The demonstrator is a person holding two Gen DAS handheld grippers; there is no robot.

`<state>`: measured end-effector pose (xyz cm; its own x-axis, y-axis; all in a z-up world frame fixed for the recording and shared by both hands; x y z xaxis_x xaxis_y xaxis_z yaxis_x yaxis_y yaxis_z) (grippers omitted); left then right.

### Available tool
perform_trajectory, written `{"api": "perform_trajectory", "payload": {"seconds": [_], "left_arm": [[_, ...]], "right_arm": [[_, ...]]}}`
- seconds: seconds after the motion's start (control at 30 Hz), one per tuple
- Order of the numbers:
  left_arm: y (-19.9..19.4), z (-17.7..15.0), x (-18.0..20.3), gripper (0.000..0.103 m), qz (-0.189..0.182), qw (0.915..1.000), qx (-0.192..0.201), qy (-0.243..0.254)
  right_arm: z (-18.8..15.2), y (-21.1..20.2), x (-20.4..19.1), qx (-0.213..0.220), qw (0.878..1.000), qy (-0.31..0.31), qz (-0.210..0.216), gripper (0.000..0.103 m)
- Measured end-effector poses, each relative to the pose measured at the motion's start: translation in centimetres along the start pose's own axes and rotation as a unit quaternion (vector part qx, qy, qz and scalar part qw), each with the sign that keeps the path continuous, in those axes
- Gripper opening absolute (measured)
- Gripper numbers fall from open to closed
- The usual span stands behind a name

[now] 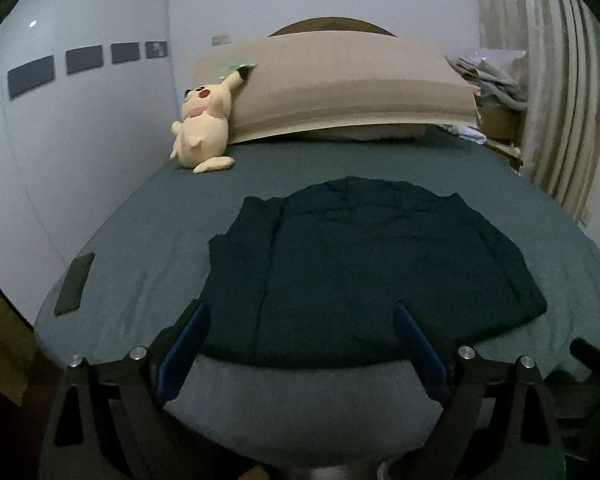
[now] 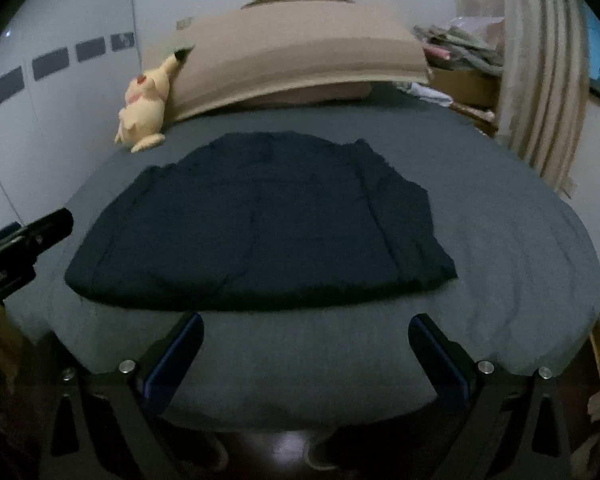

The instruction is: Fold large clothes

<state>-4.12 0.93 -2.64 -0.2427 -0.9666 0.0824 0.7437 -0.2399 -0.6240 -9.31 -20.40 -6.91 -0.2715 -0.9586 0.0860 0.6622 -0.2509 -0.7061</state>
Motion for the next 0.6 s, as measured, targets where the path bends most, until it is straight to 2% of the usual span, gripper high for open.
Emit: {"api": "perform_trajectory", "payload": {"seconds": [0.13,0.27,0.6], "left_arm": [[-1.1,-0.4,-0.2,0.093,-0.015,0.9998,0.005,-0.01],[-1.5,-0.1,-0.1,0.094,-0.006,0.9999,0.014,0.008],[-1.9,-0.6,-0.9,0.094,-0.007,0.9999,0.011,-0.001]], "right_arm": [[-0.5,-2.1,-0.4,0.022,1.0,-0.001,0.003,0.103],[0.3,-3.4,-0.6,0.046,0.999,-0.001,-0.004,0.103],[1.6,-4.9,-0.3,0.073,0.997,0.003,-0.018,0.103]]}}
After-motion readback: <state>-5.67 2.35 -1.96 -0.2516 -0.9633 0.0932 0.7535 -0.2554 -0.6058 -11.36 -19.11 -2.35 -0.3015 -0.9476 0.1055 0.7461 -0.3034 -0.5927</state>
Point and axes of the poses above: each gripper's, at about its wrist camera, not at the fingertips, and y roughly the way its jaws point, x to its right, z to its top, the point moved 8 cm from there along y, roughly the way its jaws point, and after that the axes turned 9 degrees about -z, right-handed, at the moved point
